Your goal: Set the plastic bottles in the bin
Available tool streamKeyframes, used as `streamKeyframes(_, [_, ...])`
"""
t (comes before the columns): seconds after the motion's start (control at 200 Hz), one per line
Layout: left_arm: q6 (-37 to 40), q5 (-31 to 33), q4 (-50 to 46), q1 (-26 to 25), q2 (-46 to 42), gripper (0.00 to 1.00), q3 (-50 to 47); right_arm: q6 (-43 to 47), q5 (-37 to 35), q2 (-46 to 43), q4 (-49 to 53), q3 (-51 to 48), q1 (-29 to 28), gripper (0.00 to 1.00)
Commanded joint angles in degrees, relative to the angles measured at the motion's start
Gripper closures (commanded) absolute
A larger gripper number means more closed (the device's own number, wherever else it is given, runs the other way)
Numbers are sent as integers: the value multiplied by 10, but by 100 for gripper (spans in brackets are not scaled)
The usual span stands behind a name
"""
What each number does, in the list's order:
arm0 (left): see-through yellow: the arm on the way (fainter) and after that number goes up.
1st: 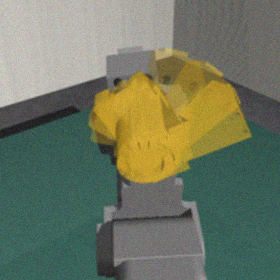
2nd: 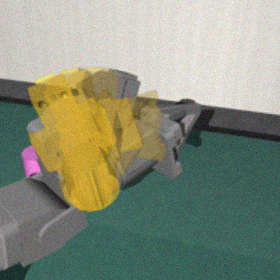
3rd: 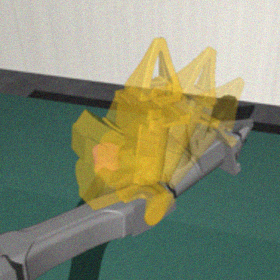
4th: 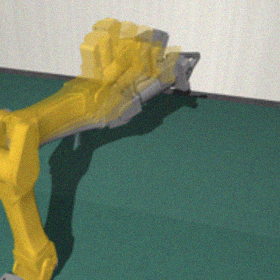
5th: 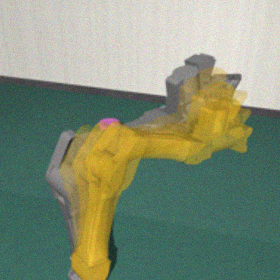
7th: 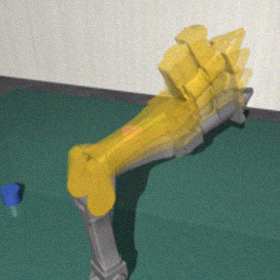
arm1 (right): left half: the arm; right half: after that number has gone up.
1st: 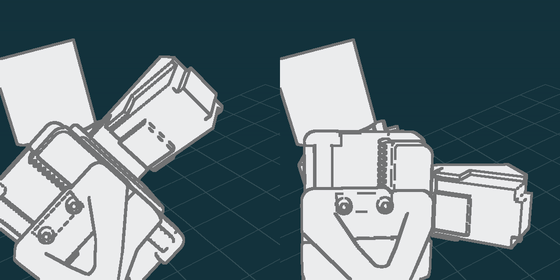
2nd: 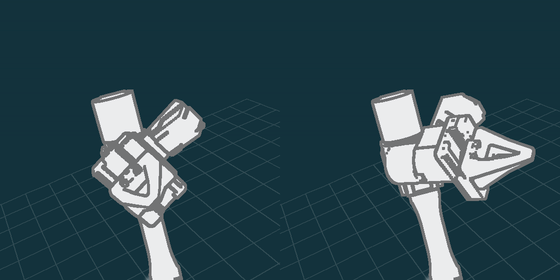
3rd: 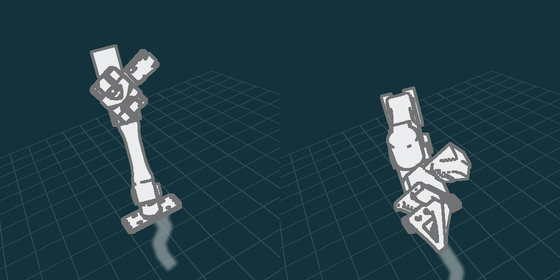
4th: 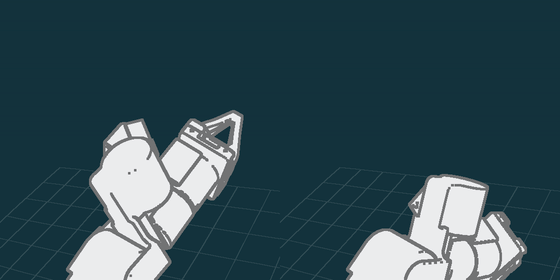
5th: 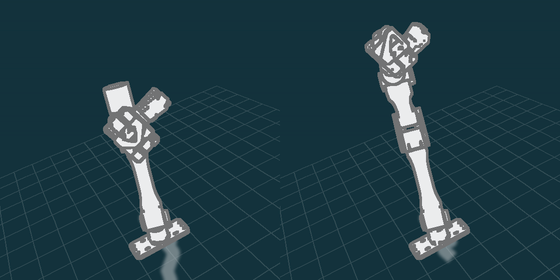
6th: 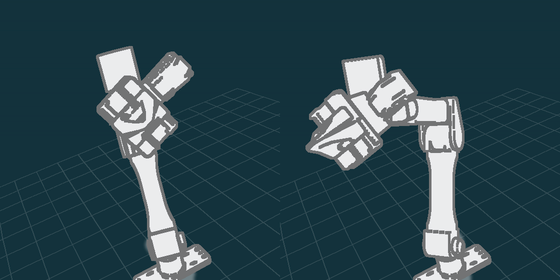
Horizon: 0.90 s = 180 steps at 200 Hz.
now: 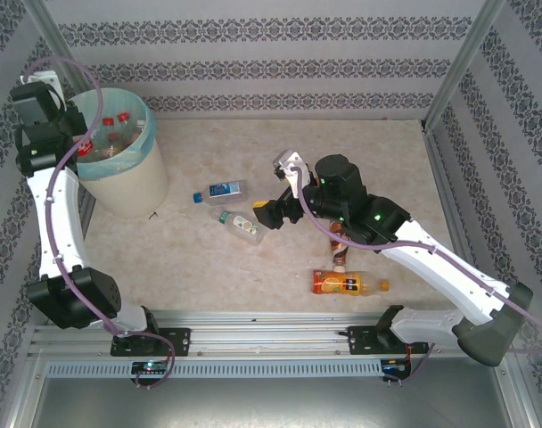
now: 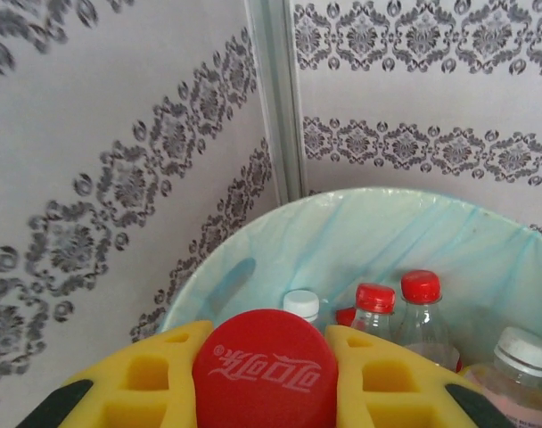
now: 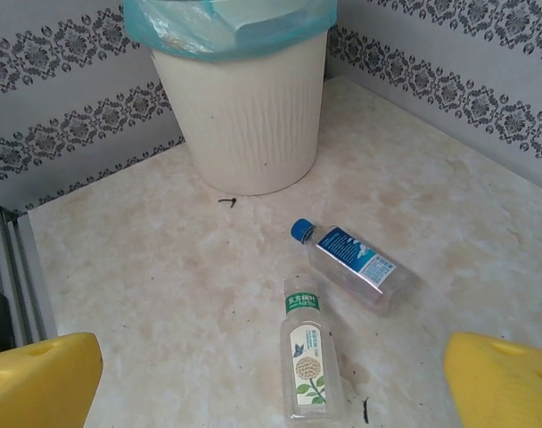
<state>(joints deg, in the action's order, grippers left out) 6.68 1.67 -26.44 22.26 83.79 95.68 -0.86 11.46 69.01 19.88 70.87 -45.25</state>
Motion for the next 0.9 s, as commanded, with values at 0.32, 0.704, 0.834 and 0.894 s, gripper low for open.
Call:
streamKeyframes(0.32, [-3, -61, 49, 8, -9, 100, -139, -5, 13, 15, -2, 5, -7, 2])
streamKeyframes(0.704, [-42, -138, 14, 7, -4, 100, -76, -3, 16, 28, -1, 12, -6, 3])
streamKeyframes(0.834, [-50, -154, -7, 2, 5, 100, -11, 2, 15, 37, -1, 16, -6, 3])
streamKeyframes(0.894, [-44, -150, -18, 0, 15, 100, 0, 1, 16, 40, -3, 15, -6, 2])
